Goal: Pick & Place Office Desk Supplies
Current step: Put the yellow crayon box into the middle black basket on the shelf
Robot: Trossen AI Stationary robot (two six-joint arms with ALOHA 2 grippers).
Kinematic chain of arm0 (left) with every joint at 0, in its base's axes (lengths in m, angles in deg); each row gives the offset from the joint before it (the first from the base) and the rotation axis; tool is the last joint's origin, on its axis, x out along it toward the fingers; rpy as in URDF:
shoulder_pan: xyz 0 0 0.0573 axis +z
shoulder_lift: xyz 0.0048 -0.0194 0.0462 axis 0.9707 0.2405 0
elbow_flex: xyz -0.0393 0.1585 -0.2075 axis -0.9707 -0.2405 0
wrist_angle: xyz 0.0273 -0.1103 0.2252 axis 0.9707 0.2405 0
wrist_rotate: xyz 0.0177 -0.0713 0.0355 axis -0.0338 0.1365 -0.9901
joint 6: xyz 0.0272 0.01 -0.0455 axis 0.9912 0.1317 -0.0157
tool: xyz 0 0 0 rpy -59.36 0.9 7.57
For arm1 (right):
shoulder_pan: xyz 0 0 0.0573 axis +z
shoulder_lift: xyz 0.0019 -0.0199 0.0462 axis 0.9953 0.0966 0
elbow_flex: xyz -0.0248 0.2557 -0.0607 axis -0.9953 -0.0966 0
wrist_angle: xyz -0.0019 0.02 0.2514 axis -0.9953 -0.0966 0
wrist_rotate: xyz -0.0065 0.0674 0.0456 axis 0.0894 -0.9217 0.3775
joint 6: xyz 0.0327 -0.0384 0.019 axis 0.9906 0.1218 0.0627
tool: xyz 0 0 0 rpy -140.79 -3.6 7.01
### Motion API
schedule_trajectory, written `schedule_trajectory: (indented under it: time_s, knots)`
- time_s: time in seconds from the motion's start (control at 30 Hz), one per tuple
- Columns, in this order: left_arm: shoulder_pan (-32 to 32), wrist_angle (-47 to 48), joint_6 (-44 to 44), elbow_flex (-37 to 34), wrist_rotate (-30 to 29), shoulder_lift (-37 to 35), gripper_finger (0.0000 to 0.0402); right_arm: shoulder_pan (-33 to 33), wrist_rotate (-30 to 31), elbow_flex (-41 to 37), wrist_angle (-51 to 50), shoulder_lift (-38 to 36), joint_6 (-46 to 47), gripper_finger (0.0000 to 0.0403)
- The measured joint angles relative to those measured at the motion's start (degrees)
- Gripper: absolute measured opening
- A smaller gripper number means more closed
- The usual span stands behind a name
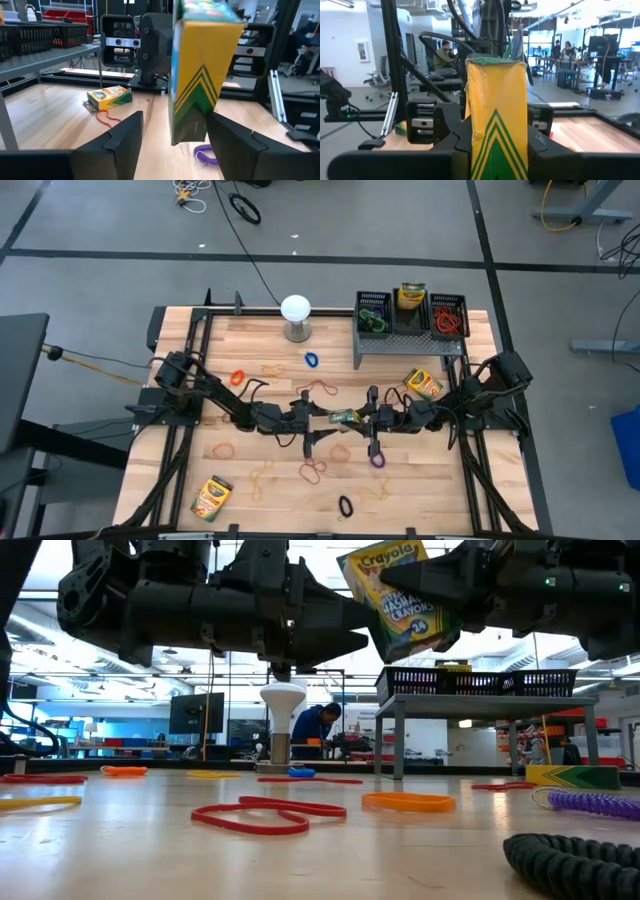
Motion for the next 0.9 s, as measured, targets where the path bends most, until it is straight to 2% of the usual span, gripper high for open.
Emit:
schedule_trajectory:
  time_s: [0.3,0.53,0.73,0.9]
  knots:
    - [0.1,-3.5,-1.0,0.0,0.6,0.0,0.0261,-0.2,1.0,0.1,2.9,0.0,-1.8,0.0082]
    - [0.4,-5.2,-3.9,0.1,3.4,0.0,0.0259,-0.3,2.8,0.2,4.7,0.0,-3.3,0.0082]
    - [0.8,-5.9,-3.0,0.1,-0.6,0.0,0.0257,-0.3,3.0,0.2,5.2,0.0,-3.1,0.0082]
    - [1.3,-5.4,-2.1,1.3,1.2,0.0,0.0237,-0.2,2.8,1.5,5.2,0.0,-2.6,0.0082]
